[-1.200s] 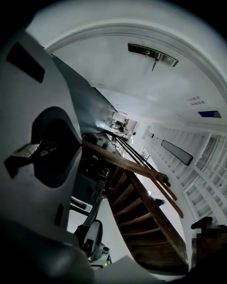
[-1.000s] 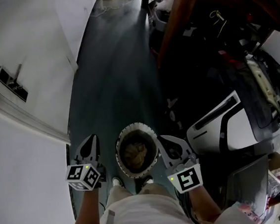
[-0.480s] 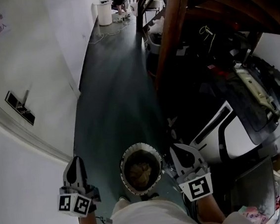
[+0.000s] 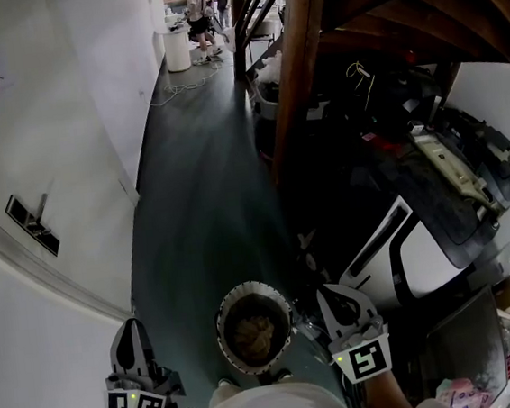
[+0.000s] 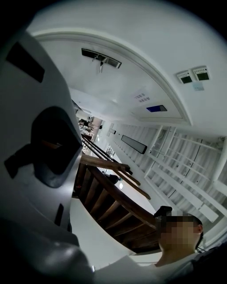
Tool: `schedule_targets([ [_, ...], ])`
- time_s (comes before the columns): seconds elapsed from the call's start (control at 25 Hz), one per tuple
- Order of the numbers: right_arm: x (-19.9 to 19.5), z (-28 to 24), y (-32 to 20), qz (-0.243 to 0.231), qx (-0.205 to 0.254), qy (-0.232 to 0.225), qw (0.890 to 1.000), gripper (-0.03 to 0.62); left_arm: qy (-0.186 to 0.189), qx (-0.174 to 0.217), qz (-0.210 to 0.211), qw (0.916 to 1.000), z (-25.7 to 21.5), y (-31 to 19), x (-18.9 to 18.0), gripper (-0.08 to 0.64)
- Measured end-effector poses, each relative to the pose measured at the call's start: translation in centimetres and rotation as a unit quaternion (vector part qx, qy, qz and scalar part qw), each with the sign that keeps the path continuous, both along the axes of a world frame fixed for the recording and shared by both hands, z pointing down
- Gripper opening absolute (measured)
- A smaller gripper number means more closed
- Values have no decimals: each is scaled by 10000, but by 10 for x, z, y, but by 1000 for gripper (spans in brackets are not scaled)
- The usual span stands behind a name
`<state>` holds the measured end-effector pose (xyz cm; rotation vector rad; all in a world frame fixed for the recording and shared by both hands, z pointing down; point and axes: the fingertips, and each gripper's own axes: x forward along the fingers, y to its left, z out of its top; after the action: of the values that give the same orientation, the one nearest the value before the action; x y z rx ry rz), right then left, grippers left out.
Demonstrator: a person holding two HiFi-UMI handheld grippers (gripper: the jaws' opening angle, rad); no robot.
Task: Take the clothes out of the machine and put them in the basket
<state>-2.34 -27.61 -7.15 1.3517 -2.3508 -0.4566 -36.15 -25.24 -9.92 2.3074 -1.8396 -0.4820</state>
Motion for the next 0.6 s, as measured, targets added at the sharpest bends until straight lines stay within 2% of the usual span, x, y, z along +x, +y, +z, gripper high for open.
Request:
schedule_targets([
  [0.28,-18,-5,-1,-202,66,-25,9998,12,128,37,15,9999,2,-1,1,14],
  [0.6,-48,-9,-5,-365,111,-137,9992,12,137,75,-181,9997,0,9,-24,14],
])
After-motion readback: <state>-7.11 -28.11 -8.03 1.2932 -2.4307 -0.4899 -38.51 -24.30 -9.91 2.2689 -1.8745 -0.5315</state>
